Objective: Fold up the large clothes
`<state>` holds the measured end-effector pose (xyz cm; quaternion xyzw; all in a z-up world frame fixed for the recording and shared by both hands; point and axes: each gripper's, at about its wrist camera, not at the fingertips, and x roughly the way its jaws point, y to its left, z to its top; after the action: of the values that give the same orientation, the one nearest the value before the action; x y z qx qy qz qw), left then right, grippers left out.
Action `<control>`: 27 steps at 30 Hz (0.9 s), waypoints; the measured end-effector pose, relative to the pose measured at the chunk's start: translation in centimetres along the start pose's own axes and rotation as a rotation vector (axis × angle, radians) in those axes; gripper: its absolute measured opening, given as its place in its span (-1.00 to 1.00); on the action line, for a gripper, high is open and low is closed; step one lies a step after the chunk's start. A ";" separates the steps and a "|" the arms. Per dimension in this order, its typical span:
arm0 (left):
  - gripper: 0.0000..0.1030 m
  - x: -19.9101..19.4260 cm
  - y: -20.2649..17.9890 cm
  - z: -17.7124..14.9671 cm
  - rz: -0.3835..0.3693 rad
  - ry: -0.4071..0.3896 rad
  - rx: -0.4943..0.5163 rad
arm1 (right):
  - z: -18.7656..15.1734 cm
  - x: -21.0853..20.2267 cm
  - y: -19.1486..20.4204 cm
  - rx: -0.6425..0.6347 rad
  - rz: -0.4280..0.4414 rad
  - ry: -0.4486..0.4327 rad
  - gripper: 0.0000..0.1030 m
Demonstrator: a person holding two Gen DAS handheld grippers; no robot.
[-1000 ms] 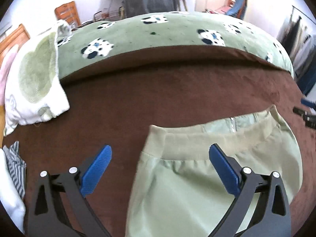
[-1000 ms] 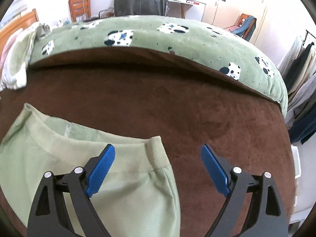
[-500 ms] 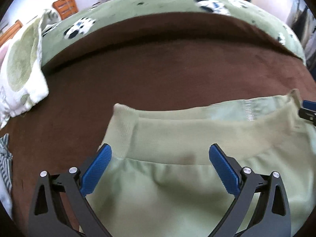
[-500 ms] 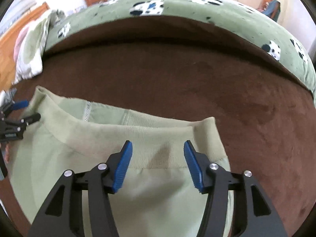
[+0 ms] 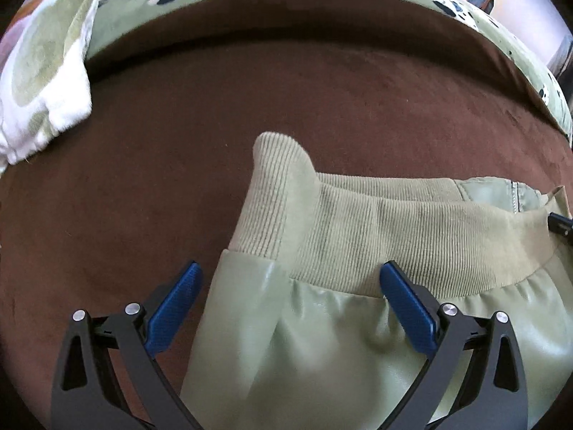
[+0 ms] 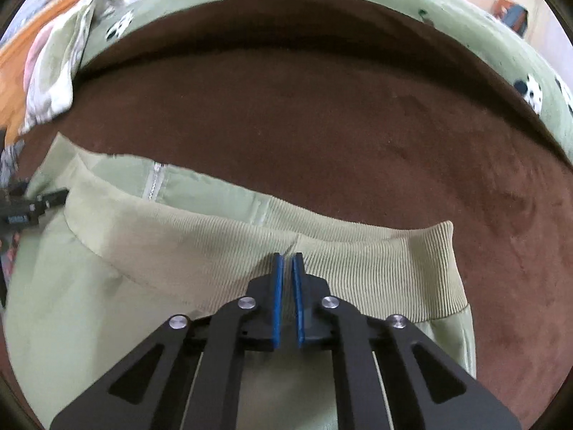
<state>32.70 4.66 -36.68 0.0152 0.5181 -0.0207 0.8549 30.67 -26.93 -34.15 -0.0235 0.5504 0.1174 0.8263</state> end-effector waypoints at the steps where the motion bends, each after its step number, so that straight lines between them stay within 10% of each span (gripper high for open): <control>1: 0.89 0.0 -0.1 0.1 0.004 0.000 0.003 | 0.2 0.1 -0.3 0.010 0.004 0.006 -0.90; 16: 0.89 1.6 0.6 0.8 0.024 -0.006 -0.023 | 2.1 2.6 0.0 -0.022 -0.103 0.011 -0.87; 19: 0.87 -0.6 0.5 0.8 0.025 -0.001 -0.040 | 1.9 1.1 0.5 -0.032 -0.119 -0.010 -0.60; 21: 0.87 -2.8 0.5 0.6 -0.004 -0.012 -0.041 | 1.4 -1.1 0.7 -0.023 -0.119 -0.046 -0.06; 27: 0.87 -9.6 -1.6 -2.9 -0.043 -0.007 -0.009 | -4.1 -8.7 0.4 0.050 -0.140 -0.086 0.09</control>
<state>25.58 3.37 -29.52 0.0000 0.5156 -0.0367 0.8561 23.68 -28.68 -27.73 -0.0361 0.5140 0.0464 0.8558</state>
